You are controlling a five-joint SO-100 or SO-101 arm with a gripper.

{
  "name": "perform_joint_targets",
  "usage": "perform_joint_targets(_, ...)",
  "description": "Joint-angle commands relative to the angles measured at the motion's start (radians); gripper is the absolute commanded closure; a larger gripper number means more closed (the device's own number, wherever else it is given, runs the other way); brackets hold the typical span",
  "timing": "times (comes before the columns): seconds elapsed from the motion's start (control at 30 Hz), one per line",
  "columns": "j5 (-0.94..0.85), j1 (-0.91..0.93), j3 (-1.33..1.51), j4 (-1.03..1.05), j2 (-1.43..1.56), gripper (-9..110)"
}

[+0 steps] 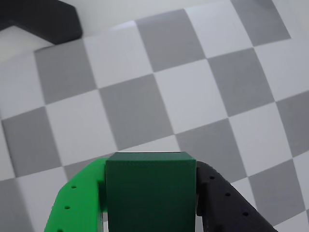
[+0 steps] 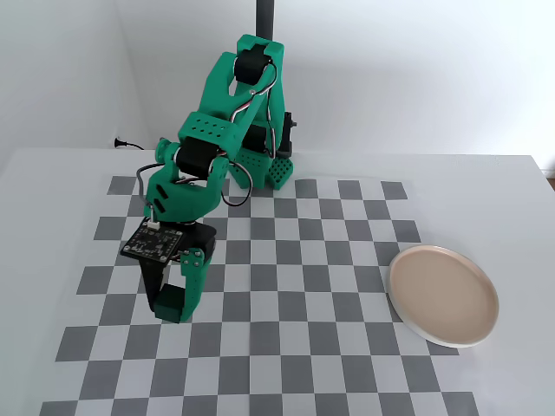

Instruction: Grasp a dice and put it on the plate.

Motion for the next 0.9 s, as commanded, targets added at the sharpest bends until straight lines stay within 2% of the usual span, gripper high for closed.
perform_joint_targets(0.0,0.018,-0.084,-0.015,0.052,0.186,106)
perform_joint_targets(0.3,0.032,-0.291,0.158,0.078,0.439,106)
perform_joint_targets(0.5,0.083,-0.477,0.198,0.181,0.581,106)
perform_joint_targets(0.87,0.195,-0.781,0.201,0.296,0.667,106)
